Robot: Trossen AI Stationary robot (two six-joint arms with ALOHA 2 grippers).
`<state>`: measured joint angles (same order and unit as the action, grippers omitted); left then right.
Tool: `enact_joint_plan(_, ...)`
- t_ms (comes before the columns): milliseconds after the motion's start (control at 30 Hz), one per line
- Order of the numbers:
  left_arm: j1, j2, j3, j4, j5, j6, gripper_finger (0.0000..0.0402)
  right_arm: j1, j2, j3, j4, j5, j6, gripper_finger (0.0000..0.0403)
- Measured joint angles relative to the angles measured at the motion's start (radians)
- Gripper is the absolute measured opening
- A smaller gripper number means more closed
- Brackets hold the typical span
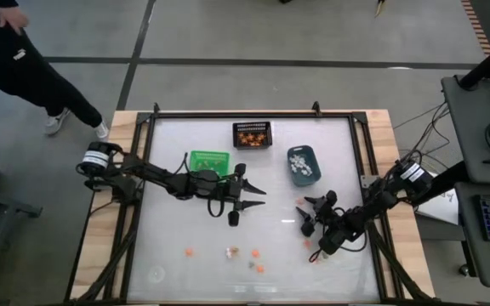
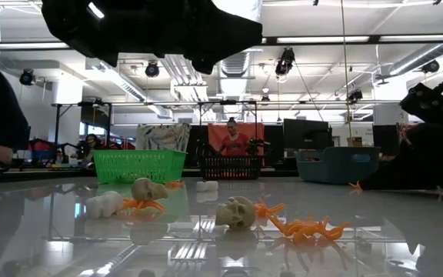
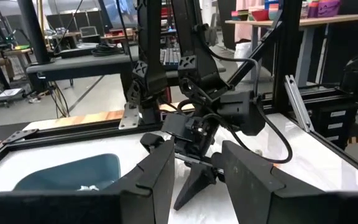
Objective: Sort Halloween decoration
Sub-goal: Put the orange spider toy into the black bin
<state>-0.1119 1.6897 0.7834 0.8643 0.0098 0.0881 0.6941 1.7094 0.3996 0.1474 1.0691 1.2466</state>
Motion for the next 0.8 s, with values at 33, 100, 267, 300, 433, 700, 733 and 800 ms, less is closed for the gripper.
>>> enact_joint_plan(33,0.001,0.000,0.000,0.000,0.000,0.001,0.0116,0.000,0.003,0.000,0.000,0.001,0.008,0.0232)
enact_joint_plan(100,0.001,0.000,0.000,0.006,0.000,0.003,0.0116,0.000,0.006,0.002,-0.001,0.002,0.016,0.0224)
enact_joint_plan(267,0.001,-0.002,0.000,0.010,0.000,0.007,0.0116,-0.007,-0.002,0.000,-0.005,-0.004,0.018,0.0193)
enact_joint_plan(300,0.001,-0.002,0.000,0.010,0.000,0.007,0.0116,-0.007,-0.002,0.000,-0.006,-0.005,0.018,0.0186)
enact_joint_plan(433,0.001,-0.002,0.000,0.010,0.000,0.007,0.0116,-0.008,-0.004,0.000,-0.006,-0.006,0.018,0.0159)
enact_joint_plan(700,0.001,-0.002,0.000,0.010,0.000,0.007,0.0116,-0.009,-0.030,-0.001,-0.007,-0.030,0.001,0.0146)
enact_joint_plan(733,0.001,-0.002,0.000,0.010,0.000,0.007,0.0116,-0.009,-0.037,-0.001,-0.006,-0.036,-0.006,0.0145)
enact_joint_plan(800,0.001,-0.002,0.000,0.010,0.000,0.007,0.0116,-0.008,-0.049,-0.001,-0.004,-0.045,-0.015,0.0145)
